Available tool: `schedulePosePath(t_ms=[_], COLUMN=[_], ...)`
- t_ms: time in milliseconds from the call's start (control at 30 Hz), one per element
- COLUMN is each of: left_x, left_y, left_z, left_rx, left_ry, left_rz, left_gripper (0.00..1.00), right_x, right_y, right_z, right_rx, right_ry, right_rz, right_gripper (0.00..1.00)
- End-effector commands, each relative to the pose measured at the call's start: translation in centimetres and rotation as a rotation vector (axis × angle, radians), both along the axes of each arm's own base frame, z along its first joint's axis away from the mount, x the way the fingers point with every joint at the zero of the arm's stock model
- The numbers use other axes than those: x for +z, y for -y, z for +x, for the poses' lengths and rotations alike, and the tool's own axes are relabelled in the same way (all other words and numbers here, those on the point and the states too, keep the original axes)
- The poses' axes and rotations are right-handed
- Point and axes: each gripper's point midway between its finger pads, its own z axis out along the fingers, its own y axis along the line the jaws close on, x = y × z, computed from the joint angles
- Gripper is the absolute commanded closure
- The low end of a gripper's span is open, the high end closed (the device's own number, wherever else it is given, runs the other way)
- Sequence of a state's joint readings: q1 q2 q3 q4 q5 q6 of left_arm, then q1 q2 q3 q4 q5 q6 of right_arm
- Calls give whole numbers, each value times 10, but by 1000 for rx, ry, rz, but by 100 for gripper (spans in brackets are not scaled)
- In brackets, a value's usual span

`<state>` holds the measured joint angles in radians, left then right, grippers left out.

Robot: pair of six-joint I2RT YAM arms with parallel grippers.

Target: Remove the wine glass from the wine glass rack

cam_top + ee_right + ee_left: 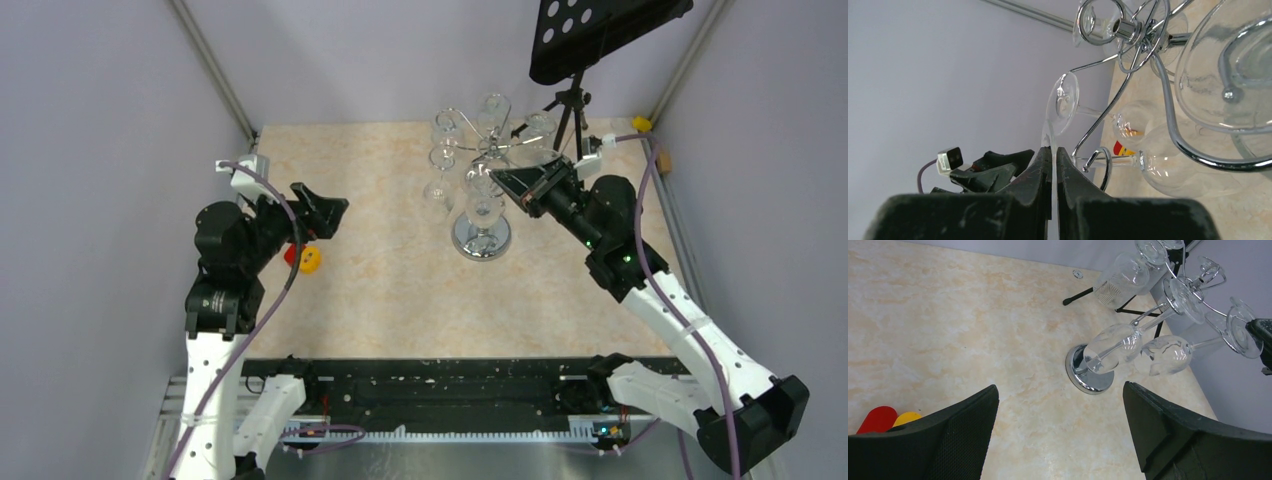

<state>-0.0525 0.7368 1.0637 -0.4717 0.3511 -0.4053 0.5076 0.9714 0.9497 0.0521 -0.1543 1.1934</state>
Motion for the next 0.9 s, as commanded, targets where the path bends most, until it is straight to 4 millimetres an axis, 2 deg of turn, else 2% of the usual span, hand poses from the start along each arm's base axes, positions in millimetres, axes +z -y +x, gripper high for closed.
schedulePosePath(t_ms=[0, 100, 200, 433, 600, 767, 867], left_x=[17, 21, 21, 20, 21, 20, 18], left_y=[15, 26, 29, 34, 28, 12, 9], left_z=[-5, -12, -15, -16, -11, 0, 3], left_rx=[-103, -178, -199, -240, -192, -74, -51], left_ry=[64, 94, 107, 113, 105, 73, 62], left_rz=[-7, -14, -12, -15, -25, -27, -34], left_gripper=[3, 3, 3, 4, 4, 4, 4], right_x=[53, 56, 54, 52, 57, 56, 56], right_y=[8, 12, 16, 42, 56, 56, 60], right_z=[4, 12, 18, 25, 19, 7, -2], right_rx=[-63, -105, -144, -288, -338, -305, -297], right_ry=[166, 177, 154, 116, 119, 97, 91], right_rz=[71, 70, 62, 107, 146, 170, 174], right_gripper=[100, 100, 100, 100, 100, 100, 100])
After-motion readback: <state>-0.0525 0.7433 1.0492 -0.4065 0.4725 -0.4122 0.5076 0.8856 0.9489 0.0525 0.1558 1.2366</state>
